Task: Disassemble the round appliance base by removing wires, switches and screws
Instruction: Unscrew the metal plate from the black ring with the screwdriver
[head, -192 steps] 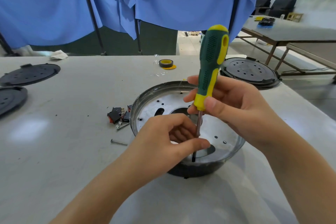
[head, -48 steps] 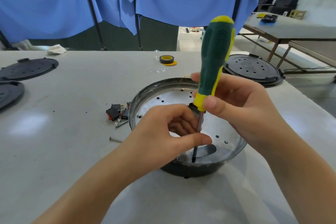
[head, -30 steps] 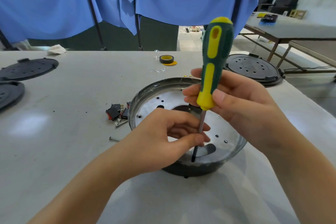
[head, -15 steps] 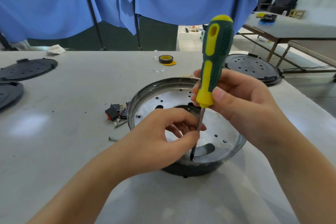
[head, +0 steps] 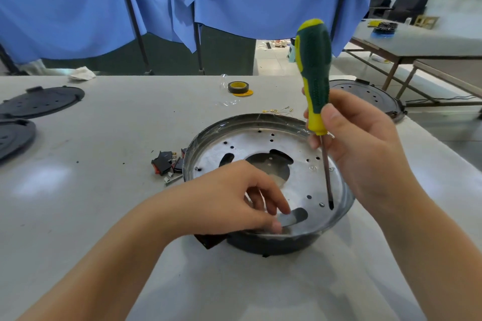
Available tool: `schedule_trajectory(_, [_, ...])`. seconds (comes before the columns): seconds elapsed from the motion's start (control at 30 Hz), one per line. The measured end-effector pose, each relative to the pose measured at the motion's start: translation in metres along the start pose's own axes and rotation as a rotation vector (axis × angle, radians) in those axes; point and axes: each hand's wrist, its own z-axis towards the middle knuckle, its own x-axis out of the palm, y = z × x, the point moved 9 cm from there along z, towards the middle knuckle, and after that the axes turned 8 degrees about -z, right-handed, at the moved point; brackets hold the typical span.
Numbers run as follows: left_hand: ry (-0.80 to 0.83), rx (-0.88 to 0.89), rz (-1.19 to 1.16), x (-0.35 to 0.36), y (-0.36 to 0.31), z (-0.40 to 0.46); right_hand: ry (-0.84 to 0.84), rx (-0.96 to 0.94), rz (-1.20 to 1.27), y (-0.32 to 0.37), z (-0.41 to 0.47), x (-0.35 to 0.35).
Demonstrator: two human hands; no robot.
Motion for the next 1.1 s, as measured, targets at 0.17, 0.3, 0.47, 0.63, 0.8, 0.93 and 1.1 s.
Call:
schedule_trajectory(0.17, [0.145, -0.071, 0.151, 0.008, 0.002, 0.007, 0.028, -0.047, -0.126, -0.001, -0.003, 0.009])
schedule_trajectory(0.3, [0.197, -0.084, 0.220, 0.011, -0.002, 0.009, 0.050, -0.060, -0.191, -0.004, -0.004, 0.016])
schedule_trajectory(0.47, [0.223, -0.096, 0.348, 0.014, -0.007, 0.011, 0.070, -0.060, -0.273, -0.009, -0.006, 0.022])
schedule_trajectory(0.63, [0.226, -0.085, 0.456, 0.020, -0.009, 0.010, 0.100, -0.074, -0.254, -0.010, -0.008, 0.027])
schedule_trajectory(0.8, [0.241, -0.073, 0.453, 0.016, -0.024, 0.015, 0.091, -0.054, -0.244, -0.011, -0.007, 0.025])
schedule_trajectory(0.93, [0.203, -0.049, 0.359, 0.009, -0.035, 0.018, 0.073, -0.054, -0.259, -0.010, -0.006, 0.023])
schedule_trajectory(1.1, [0.080, 0.015, 0.203, -0.010, -0.043, 0.008, 0.072, -0.061, -0.258, -0.011, -0.006, 0.024])
